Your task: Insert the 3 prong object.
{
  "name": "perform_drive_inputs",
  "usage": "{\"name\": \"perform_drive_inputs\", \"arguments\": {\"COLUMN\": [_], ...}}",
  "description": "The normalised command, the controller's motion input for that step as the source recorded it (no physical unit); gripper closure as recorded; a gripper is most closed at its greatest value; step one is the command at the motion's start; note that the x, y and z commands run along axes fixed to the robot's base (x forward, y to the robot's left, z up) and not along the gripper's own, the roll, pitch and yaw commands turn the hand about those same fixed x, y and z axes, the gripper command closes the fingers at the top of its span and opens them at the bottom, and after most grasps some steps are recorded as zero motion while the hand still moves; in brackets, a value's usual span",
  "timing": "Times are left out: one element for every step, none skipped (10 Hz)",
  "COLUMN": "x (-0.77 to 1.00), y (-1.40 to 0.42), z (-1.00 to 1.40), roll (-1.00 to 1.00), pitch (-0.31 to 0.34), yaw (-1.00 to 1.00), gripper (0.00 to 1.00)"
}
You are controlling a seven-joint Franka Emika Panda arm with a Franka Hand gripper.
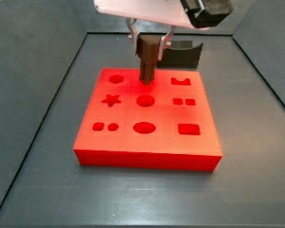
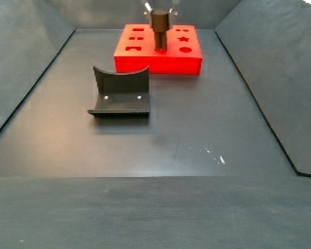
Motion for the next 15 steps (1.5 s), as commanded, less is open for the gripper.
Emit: {"name": "perform_drive_inputs", "arguments": {"x": [-0.08,0.0,0.0,-0.04,-0.09,-0.09,-0.03,-0.07,-0.08,-0.13,-0.08,0.0,0.0,0.0,-0.06], "y": [0.0,0.0,0.01,0.0,0.02,0.03,0.0,0.0,0.0,0.0,0.0,-0.09,0.0,0.0,0.0], "z": [-0.13,-0.07,-0.8,-1.0,-1.0,-1.0,-1.0,-0.96,-0.94,-0.94,-0.78,-0.69,-0.59,-0.65,-0.65], "roll": [0.1,0.0,-0.02,0.0,0.03,0.06,0.15,0.21,0.22,0.22,0.31,0.36,0.14,-0.01,0.0], "pitch": [0.007,0.0,-0.06,-0.081,-0.039,-0.02,-0.011,-0.003,-0.009,-0.021,-0.004,0.0,0.0,-0.074,-0.066], "yaw": [0.0,0.0,0.0,0.0,0.0,0.0,-0.02,-0.03,-0.01,0.0,0.0,0.0,-0.12,-0.1,-0.06], "gripper": [1.0,1.0,1.0,1.0,1.0,1.0,1.0,1.0,1.0,1.0,1.0,1.0,1.0,1.0,1.0]}}
